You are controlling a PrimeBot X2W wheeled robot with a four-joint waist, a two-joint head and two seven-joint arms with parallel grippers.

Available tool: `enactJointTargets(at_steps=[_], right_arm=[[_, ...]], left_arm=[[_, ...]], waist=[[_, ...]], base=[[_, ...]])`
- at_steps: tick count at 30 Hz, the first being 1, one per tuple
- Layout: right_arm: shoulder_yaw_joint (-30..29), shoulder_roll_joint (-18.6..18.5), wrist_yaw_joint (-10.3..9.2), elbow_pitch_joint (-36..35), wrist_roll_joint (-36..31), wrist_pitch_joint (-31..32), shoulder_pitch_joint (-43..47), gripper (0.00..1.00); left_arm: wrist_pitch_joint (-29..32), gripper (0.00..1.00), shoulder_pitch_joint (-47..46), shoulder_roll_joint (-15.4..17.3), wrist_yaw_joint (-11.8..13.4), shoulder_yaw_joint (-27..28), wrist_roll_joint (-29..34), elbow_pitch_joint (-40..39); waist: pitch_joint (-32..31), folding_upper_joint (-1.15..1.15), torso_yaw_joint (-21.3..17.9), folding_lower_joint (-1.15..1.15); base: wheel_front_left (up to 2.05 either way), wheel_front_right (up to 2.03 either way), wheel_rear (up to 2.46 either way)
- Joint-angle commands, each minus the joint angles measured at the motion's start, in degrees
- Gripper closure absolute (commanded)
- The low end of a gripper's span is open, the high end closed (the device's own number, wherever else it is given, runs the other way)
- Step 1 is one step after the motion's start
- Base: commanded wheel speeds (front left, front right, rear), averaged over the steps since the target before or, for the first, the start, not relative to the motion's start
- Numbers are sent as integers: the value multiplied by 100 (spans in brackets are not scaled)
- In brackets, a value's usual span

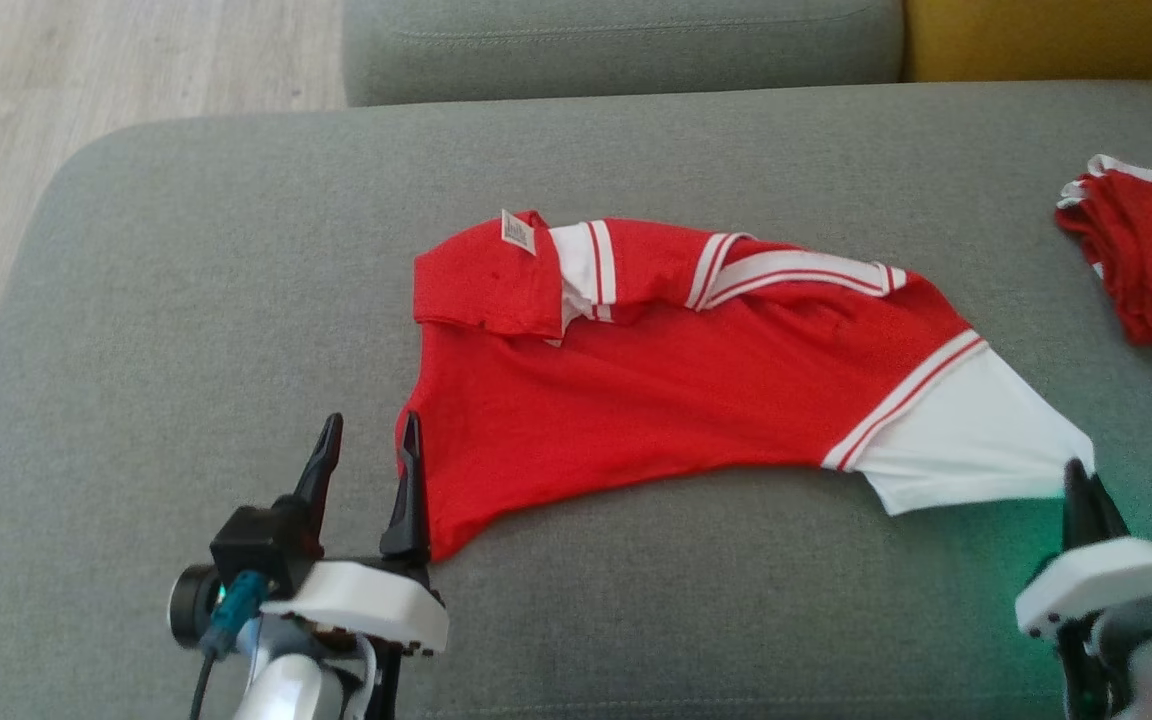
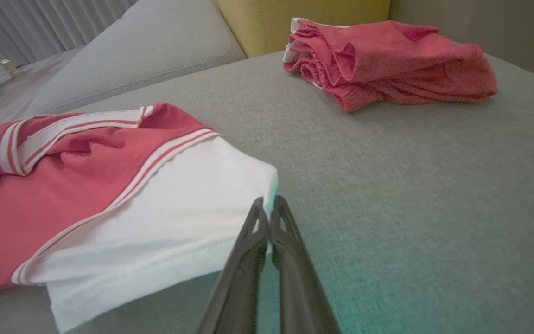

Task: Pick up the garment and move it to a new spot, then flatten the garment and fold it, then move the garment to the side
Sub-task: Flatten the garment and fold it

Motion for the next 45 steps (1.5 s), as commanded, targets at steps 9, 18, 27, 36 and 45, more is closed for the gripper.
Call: enactJointTargets(at_steps=[9,18,27,36,45], right_arm=[[-182,167,-4,-1299,-99,555,522,100],[-226,264,-4,-2065,-188,618,880,0],[247,280,-4,-2744,-171,482,909,0],[876,281,-4,-3002,-158,185,884,0],[1197,281,-4,-2843,-14,-107,919,0]], left_arm=[[-70,0,-17,29,17,198,8,-181],[-70,0,107,26,-5,174,-85,-102],[-70,0,102,18,-15,101,-150,-82],[-70,0,147,12,17,67,-226,-78],[-70,0,236,10,72,152,-248,-52]], waist=[[-102,0,-125,0],[-334,0,-184,0],[-508,0,-129,0],[-666,0,-16,0],[-696,0,38,0]], base=[[0,0,0],[0,0,0],[0,0,0],[0,0,0],[0,0,0]])
